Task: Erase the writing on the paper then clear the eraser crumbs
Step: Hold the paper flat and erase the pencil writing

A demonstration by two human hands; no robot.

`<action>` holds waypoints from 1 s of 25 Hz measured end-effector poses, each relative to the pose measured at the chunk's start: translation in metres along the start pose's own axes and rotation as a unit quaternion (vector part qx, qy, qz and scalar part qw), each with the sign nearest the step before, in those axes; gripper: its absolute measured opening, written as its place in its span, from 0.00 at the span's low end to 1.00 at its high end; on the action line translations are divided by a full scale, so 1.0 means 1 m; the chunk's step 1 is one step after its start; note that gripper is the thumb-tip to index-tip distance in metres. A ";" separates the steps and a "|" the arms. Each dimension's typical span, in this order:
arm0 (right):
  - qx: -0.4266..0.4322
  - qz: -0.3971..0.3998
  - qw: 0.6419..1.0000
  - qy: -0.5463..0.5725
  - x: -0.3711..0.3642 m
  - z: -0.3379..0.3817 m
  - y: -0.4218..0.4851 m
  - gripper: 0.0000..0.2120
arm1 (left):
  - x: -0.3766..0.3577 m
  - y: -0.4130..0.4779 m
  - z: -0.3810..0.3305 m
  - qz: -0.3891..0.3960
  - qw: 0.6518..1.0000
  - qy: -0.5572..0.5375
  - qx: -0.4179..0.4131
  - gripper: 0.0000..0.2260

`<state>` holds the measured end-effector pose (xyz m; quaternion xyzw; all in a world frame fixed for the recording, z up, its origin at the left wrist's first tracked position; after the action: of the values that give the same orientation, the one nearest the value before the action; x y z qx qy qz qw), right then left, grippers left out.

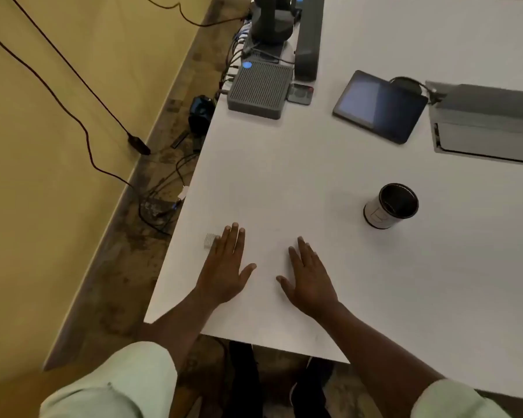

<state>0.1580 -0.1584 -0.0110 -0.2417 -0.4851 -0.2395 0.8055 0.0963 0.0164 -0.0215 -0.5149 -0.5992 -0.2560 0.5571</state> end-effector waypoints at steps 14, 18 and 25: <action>0.062 -0.092 0.991 0.076 0.011 0.065 0.064 0.15 | -0.034 -0.007 0.006 -0.018 0.999 -0.029 -0.008 0.38; 0.133 -0.065 0.987 0.064 -0.011 0.123 0.121 0.19 | -0.022 -0.013 0.007 -0.071 0.997 -0.031 -0.009 0.35; 0.123 -0.035 0.991 0.039 -0.039 0.140 0.157 0.16 | -0.037 -0.014 0.013 -0.063 0.997 0.025 -0.023 0.28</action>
<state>0.1459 0.0552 -0.0124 -0.1143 -0.4872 -0.2156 0.8385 0.0725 0.0104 -0.0552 -0.4825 -0.6099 -0.3169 0.5429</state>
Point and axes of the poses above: each hand's wrist, its own y-axis towards the middle knuckle, its own x-axis out of the back of the hand, z = x × y, the point moved 10 cm from there along y, towards the middle knuckle, and after that the axes turned 11 degrees about x, right-handed, at the moved point
